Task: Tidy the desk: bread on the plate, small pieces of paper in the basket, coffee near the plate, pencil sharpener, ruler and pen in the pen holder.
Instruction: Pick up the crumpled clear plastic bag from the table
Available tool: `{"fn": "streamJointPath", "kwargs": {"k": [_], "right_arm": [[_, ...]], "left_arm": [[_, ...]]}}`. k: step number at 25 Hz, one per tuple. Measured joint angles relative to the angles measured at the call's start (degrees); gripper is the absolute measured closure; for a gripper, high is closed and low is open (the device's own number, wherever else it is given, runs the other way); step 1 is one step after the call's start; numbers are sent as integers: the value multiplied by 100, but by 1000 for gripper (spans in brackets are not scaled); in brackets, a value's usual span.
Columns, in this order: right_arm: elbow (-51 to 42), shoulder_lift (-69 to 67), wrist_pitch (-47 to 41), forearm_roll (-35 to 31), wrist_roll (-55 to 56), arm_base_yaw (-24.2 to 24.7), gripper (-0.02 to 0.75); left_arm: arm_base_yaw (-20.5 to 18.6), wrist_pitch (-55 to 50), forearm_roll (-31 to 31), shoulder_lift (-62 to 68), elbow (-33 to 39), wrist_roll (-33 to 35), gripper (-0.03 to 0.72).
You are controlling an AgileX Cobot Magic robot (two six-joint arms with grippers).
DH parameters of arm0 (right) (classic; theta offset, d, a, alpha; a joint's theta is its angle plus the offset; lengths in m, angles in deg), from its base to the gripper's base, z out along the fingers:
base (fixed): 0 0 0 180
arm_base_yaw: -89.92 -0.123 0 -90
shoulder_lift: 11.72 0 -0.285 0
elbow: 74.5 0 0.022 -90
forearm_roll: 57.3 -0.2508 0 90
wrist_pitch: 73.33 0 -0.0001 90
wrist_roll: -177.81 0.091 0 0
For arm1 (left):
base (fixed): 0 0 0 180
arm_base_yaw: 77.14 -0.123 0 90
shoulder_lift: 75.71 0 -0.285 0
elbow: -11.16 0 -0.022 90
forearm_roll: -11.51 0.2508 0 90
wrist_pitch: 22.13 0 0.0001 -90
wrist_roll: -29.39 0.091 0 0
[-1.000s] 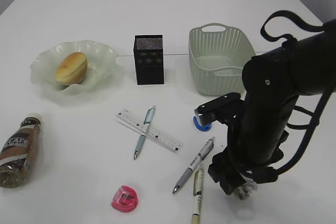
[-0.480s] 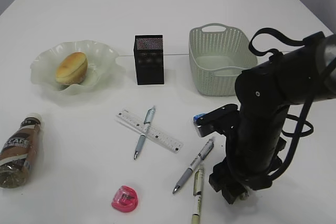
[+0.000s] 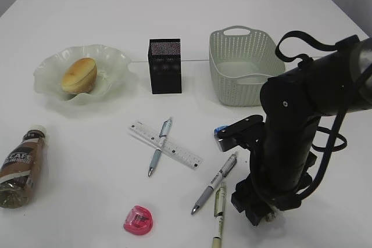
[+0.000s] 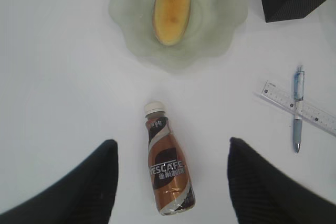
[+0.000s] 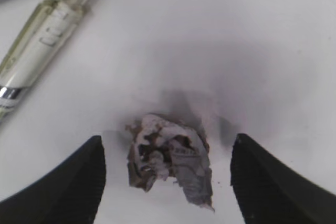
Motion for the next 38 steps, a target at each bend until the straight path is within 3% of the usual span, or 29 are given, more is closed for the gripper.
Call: {"fn": "streamJointPath", "kwargs": {"k": [5,19,24,31,38], "right_arm": [[0,0,0,0,-1,0,245],[12,-124,-110,0,-1,0,718],[211,-197,-441,0,-1,0,732],[1137,-210,-2047,0,44,0,734],[2402,-210,-2289,-91,215,0,734]], "left_arm": [[0,0,0,0,0,0,213],[0,0,-80,0,0,0,213],[0,0,-102,0,0,0,217],[0,0,-216,0,0,0,219],[0,0,-273,0,0,0,221]]}}
